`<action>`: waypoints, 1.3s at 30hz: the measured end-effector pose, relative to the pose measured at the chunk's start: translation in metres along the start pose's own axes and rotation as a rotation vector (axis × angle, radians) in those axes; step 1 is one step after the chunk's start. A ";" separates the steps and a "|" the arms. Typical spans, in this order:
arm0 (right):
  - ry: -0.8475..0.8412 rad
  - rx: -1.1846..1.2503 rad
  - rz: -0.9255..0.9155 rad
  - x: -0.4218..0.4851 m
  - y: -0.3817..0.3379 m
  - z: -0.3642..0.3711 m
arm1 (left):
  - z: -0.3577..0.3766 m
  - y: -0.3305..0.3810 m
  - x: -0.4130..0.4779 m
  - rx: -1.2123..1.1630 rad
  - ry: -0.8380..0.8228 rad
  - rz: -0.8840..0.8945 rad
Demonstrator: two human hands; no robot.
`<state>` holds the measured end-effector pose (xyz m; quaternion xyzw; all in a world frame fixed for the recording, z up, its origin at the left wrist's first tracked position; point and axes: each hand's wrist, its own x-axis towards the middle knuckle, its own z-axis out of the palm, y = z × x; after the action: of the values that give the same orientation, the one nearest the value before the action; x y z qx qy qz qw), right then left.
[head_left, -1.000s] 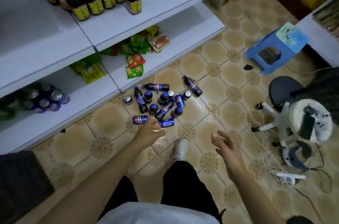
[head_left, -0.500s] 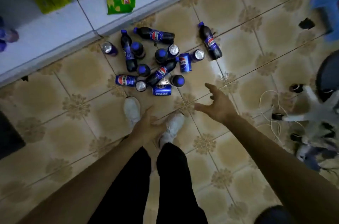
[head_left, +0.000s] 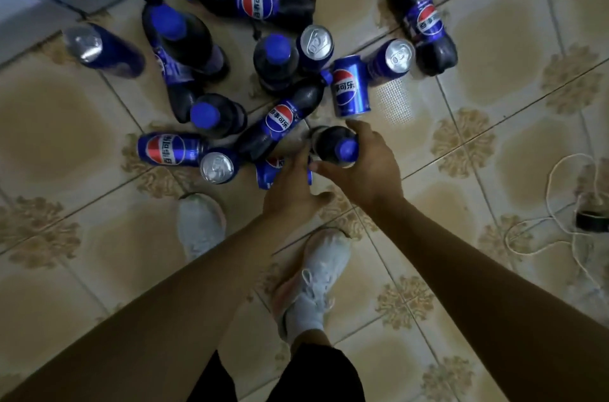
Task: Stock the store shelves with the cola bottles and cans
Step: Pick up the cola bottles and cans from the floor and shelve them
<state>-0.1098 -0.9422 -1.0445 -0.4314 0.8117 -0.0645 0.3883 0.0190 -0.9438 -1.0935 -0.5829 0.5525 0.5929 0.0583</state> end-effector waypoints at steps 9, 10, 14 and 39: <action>0.072 0.148 -0.008 -0.031 -0.006 -0.044 | -0.027 0.024 -0.023 0.034 -0.274 0.077; 0.073 0.146 0.002 -0.043 -0.013 -0.060 | -0.035 0.032 -0.035 0.073 -0.272 0.088; 0.030 0.233 0.012 -0.100 -0.060 -0.147 | -0.079 0.078 -0.105 0.181 -0.209 0.115; -0.573 1.084 -0.156 -0.415 -0.327 -0.343 | -0.261 0.273 -0.592 -1.085 -0.226 0.193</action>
<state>0.0024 -0.9127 -0.4252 -0.2310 0.4929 -0.3777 0.7490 0.1732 -0.8961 -0.4099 -0.4091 0.2097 0.8535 -0.2453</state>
